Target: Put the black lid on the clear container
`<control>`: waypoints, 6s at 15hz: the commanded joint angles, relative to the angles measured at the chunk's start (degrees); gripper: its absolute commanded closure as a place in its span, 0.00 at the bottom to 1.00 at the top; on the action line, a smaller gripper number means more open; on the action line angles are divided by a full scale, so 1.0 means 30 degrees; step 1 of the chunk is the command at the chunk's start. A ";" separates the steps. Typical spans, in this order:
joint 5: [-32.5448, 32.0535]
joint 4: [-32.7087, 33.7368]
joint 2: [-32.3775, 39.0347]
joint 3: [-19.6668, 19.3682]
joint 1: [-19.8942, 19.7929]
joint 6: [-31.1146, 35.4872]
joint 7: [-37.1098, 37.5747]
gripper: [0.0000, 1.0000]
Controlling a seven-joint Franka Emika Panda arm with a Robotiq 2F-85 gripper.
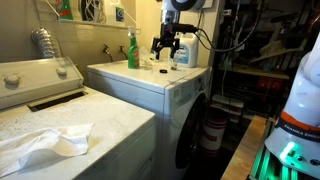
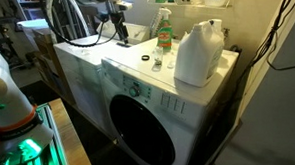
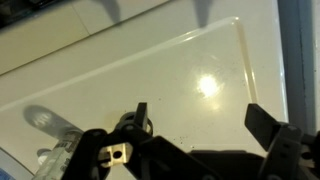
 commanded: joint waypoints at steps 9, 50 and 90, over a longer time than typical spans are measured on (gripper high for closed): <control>0.0408 0.2605 0.3056 -0.1978 0.0028 -0.0051 -0.2380 0.00; -0.0104 0.6236 0.8142 -0.3136 0.0326 0.0039 -0.4153 0.42; 0.9381 0.5027 0.7168 -0.1652 -0.0993 -0.0262 -1.1836 0.41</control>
